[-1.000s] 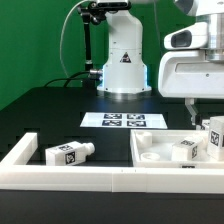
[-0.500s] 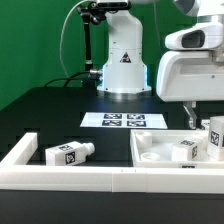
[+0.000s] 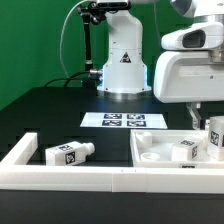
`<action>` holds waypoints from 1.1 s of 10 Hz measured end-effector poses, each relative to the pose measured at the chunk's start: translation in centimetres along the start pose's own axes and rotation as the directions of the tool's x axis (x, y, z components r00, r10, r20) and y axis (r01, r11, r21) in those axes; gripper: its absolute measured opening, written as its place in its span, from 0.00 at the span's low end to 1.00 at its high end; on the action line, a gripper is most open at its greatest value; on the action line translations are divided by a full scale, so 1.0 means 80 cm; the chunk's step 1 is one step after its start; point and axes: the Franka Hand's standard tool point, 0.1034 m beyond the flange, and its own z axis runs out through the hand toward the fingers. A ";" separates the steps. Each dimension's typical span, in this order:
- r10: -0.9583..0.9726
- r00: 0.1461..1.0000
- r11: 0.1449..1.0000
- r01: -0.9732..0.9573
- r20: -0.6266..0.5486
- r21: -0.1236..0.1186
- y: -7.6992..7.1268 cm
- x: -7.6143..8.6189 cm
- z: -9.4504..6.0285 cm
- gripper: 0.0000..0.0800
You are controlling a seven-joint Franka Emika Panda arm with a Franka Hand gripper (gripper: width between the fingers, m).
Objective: Assemble one leg
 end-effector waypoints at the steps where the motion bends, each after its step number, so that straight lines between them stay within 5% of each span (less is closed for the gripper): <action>1: 0.017 1.000 1.000 -0.017 0.000 0.000 0.000 0.000 0.000 0.36; 3: 0.079 0.997 0.997 -0.079 0.000 0.003 -0.001 0.000 0.000 0.36; 5: 0.364 0.931 0.931 -0.364 -0.015 0.019 -0.009 0.000 0.002 0.36; 8: 0.751 0.660 0.660 -0.750 -0.013 0.043 -0.012 0.001 0.003 0.36; 10: 0.912 0.410 0.410 -0.912 0.003 0.022 -0.016 0.003 0.004 0.36; 11: 0.928 0.372 0.372 -0.928 0.004 0.008 -0.017 0.005 0.004 0.36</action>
Offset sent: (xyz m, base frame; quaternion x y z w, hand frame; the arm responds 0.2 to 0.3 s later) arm 0.0000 0.0000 0.0000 0.0000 0.0000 0.1938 0.9810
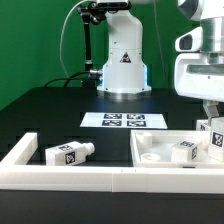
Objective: Assemble one leg
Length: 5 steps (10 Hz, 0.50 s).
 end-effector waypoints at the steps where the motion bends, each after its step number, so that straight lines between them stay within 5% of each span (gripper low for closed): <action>1: 0.061 0.998 0.998 -0.061 0.007 0.003 0.000 -0.001 0.000 0.36; 3: -0.009 1.000 1.000 0.009 0.006 0.003 0.000 -0.001 0.001 0.66; 4: -0.094 0.996 0.996 0.094 0.006 0.002 0.001 -0.001 0.000 0.66; 5: -0.217 0.976 0.976 0.217 0.004 0.001 0.002 -0.001 0.000 0.78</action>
Offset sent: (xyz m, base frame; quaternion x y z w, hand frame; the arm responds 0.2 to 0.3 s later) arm -0.0118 -0.0054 0.0028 -0.0254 -0.0020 -0.1438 0.9893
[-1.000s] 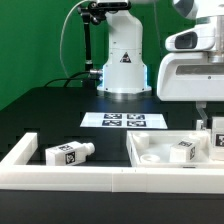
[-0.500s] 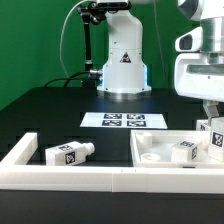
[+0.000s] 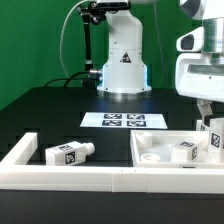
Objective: Assemble one leg
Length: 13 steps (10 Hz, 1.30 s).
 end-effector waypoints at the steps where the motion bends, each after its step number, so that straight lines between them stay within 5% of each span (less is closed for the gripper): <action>1: -0.139 0.990 0.990 0.139 -0.001 0.000 0.001 0.002 0.000 0.78; 7: -0.719 0.695 0.694 0.719 -0.002 -0.020 0.007 0.015 0.000 0.81; 11: -0.830 0.557 0.557 0.830 0.002 -0.028 0.007 0.013 0.001 0.81; 13: -0.833 0.553 0.553 0.833 0.002 -0.028 0.007 0.014 0.001 0.76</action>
Offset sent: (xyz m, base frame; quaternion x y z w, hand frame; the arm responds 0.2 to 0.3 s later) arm 0.0036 -0.0029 0.0026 -0.0030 -0.0112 -0.2874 0.9578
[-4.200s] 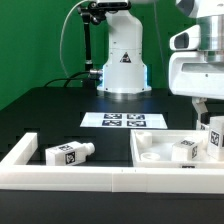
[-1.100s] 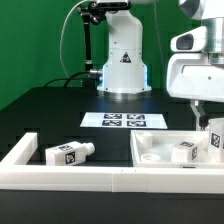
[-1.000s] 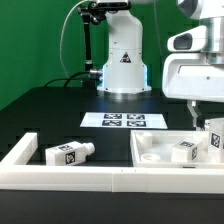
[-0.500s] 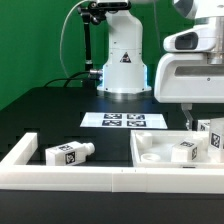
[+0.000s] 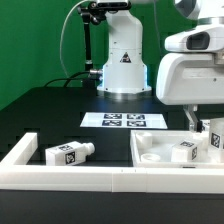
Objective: Assemble one leg
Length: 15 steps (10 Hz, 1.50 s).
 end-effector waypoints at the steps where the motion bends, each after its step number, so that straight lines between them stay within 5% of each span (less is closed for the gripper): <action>1: 0.016 1.000 1.000 -0.016 0.000 0.001 0.000 0.000 0.000 0.59; 2: 0.031 1.000 1.000 -0.031 0.000 0.001 0.000 0.000 0.000 0.42; 3: 0.031 1.000 1.000 -0.031 0.000 0.000 0.000 0.000 0.000 0.36; 6: 0.343 0.939 0.939 -0.343 0.007 0.022 -0.002 0.000 0.001 0.36; 8: 0.626 0.779 0.778 -0.627 0.026 0.040 -0.003 0.000 0.000 0.36; 13: 0.966 0.257 0.256 -0.967 0.031 0.014 -0.012 0.001 0.001 0.36; 15: 0.964 0.264 0.264 -0.964 0.031 0.015 -0.012 0.000 0.001 0.37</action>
Offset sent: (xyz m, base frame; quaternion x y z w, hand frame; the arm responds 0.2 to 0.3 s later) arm 0.0000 0.0000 0.0000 0.0000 0.0000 0.0000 1.0000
